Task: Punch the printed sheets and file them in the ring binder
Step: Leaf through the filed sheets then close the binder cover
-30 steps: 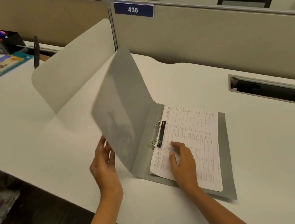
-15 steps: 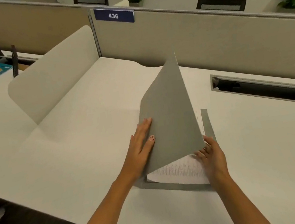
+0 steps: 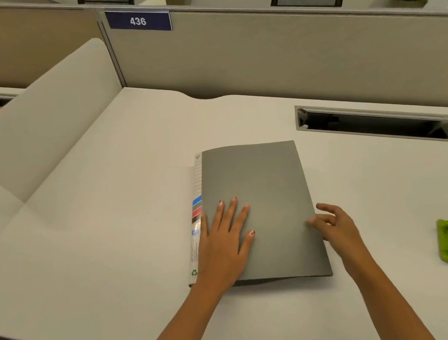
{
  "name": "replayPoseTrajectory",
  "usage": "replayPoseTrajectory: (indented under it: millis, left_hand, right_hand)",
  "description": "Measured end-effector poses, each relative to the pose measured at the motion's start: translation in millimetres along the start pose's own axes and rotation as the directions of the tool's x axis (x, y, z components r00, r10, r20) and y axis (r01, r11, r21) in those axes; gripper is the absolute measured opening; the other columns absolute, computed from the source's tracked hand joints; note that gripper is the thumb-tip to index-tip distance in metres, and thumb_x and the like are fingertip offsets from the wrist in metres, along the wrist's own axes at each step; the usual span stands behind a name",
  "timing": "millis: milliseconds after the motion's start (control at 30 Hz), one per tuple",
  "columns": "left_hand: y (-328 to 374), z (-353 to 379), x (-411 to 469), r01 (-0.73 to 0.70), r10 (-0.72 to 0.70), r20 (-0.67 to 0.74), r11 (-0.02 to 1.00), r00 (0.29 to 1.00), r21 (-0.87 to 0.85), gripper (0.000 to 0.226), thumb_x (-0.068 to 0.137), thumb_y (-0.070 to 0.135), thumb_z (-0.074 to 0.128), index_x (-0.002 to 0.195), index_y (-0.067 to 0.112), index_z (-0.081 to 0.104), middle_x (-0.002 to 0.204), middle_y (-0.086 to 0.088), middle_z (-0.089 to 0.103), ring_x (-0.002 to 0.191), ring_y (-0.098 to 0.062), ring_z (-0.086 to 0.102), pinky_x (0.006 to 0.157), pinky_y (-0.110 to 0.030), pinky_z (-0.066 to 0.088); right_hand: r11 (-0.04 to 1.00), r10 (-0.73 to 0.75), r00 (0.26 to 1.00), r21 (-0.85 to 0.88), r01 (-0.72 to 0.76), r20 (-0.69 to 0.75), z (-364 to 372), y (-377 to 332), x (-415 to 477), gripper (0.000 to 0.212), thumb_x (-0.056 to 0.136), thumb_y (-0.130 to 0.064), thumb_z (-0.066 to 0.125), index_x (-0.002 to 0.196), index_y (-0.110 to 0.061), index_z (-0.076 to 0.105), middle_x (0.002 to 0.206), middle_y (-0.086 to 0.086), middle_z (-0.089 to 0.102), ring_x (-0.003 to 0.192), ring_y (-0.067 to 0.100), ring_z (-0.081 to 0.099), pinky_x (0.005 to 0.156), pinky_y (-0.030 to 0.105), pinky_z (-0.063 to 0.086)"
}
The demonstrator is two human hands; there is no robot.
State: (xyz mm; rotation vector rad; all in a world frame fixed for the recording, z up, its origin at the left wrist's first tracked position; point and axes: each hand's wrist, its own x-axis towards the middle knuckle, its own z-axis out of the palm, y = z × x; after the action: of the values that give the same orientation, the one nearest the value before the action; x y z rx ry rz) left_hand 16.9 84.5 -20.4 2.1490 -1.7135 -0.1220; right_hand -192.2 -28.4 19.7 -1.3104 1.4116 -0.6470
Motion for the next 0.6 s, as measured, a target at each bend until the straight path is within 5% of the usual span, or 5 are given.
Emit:
replayPoseTrajectory:
  millis: [167,300,600]
  left_hand:
    - [1.1,14.7,-2.2,-0.047,0.047,0.008,0.987,0.999,0.152,0.059,0.096,0.052,0.025,0.150,0.028,0.024,0.159,0.005,0.021,0.147,-0.021,0.017,0.115,-0.050,0.009]
    - [-1.2,23.2,-2.8,-0.058,0.053,0.034,0.978,0.998,0.201,0.060,0.097,0.052,0.024,0.151,0.026,0.021,0.159,0.004,0.019,0.147,-0.020,0.015,0.116,-0.052,0.011]
    - [-6.5,33.6,-2.8,-0.119,0.112,0.038,0.959,0.993,0.259,0.060,0.097,0.048,0.031,0.150,0.021,0.024,0.158,0.002,0.023,0.147,-0.020,0.016,0.116,-0.054,0.015]
  right_hand:
    - [0.970,-0.006,0.997,-0.243,-0.012,-0.074,18.5,15.4,-7.5,0.045,0.087,-0.018,0.061,0.129,-0.014,0.046,0.115,0.002,0.057,0.106,0.025,0.056,0.086,0.033,0.044]
    - [0.916,-0.124,0.984,-0.396,0.063,-0.130,33.8,24.7,-13.3,0.045,0.093,-0.014,0.051,0.134,-0.003,0.038,0.129,0.015,0.048,0.117,0.031,0.048,0.098,0.036,0.039]
    - [0.719,-0.319,0.915,-0.692,0.065,-0.245,58.0,47.5,-25.4,0.046,0.086,-0.021,0.055,0.124,0.003,0.046,0.105,0.016,0.051,0.091,0.031,0.048,0.079,0.038,0.042]
